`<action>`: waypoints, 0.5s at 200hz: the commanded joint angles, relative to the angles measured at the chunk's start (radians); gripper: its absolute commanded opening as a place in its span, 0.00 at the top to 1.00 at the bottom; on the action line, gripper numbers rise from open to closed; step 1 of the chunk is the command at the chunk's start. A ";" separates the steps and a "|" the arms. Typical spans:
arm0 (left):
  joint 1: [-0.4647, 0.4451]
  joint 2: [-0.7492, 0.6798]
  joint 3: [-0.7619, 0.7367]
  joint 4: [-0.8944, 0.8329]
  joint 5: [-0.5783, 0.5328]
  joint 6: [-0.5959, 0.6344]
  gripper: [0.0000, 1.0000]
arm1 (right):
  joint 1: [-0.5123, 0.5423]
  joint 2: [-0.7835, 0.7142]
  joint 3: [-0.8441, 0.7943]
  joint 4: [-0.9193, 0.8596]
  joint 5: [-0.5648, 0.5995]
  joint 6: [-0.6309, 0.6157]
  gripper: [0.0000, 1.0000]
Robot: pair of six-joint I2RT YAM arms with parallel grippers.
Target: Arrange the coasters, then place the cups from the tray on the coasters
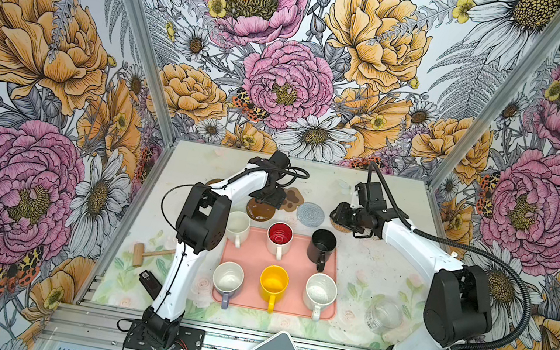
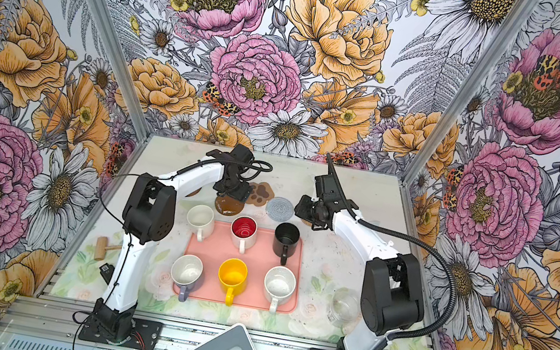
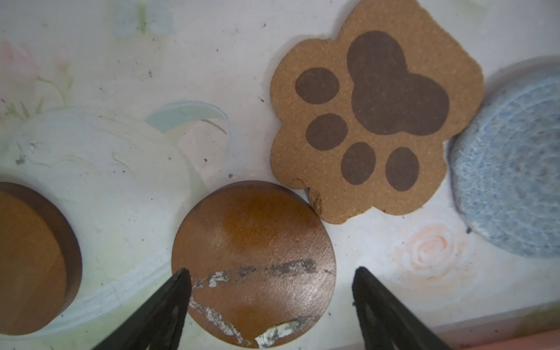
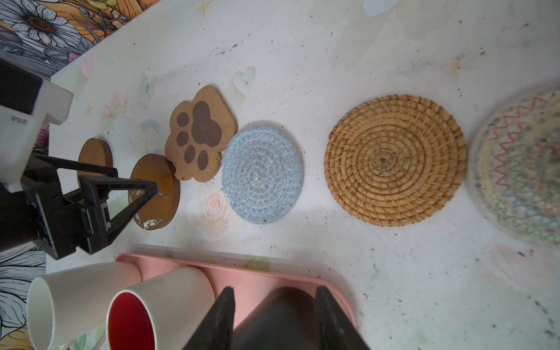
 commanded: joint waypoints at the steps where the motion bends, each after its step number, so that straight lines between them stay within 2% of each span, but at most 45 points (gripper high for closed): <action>1: -0.016 0.031 -0.008 -0.004 0.012 0.012 0.15 | 0.004 0.020 0.009 0.025 -0.007 0.001 0.54; 100: -0.016 0.068 -0.020 -0.021 -0.053 0.020 0.16 | 0.004 0.036 0.007 0.029 -0.014 0.005 0.55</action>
